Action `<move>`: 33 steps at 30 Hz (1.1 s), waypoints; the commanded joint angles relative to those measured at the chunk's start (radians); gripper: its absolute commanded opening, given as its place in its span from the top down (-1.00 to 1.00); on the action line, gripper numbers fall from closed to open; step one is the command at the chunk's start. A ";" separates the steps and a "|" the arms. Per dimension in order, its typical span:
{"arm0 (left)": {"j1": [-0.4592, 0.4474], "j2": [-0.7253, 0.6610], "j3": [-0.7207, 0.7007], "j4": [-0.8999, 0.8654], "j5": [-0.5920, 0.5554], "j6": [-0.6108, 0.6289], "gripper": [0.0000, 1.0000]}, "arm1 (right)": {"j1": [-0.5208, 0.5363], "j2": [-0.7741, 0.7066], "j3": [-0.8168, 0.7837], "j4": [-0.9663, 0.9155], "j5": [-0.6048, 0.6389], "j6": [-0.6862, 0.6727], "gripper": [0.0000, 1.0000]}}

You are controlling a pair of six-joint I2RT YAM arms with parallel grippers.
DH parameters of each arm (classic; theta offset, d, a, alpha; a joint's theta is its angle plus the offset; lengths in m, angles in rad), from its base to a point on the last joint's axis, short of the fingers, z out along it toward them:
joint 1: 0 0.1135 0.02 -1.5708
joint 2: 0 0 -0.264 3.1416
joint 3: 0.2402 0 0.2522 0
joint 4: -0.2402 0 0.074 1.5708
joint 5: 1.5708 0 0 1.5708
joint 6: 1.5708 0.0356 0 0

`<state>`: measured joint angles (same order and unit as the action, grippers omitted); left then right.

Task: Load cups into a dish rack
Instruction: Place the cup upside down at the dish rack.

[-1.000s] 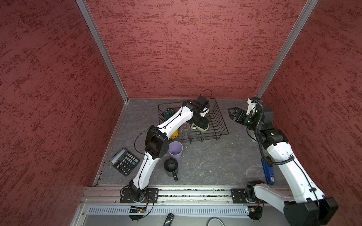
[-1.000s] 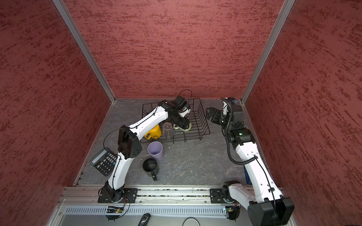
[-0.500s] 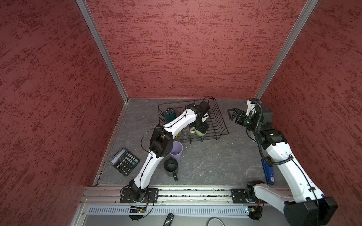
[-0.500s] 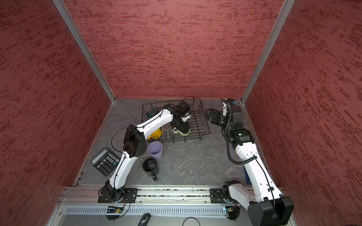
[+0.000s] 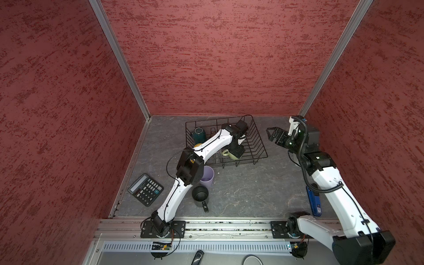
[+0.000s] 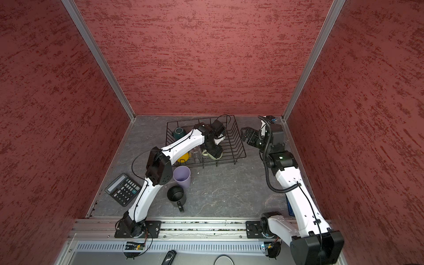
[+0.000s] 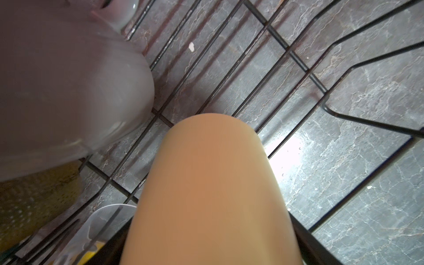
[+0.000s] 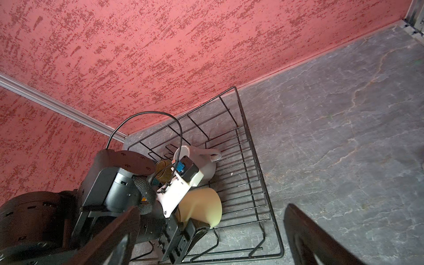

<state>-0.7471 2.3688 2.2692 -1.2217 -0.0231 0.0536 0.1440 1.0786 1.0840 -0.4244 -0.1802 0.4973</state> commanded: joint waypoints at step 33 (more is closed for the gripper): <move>0.014 -0.396 -0.249 0.306 -0.004 -0.018 -0.99 | -0.008 -0.016 0.072 -0.045 -0.004 -0.029 -0.93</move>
<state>-0.7456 2.0846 2.0682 -1.0649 -0.0406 0.0551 0.1425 1.0786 1.1168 -0.4427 -0.1829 0.4896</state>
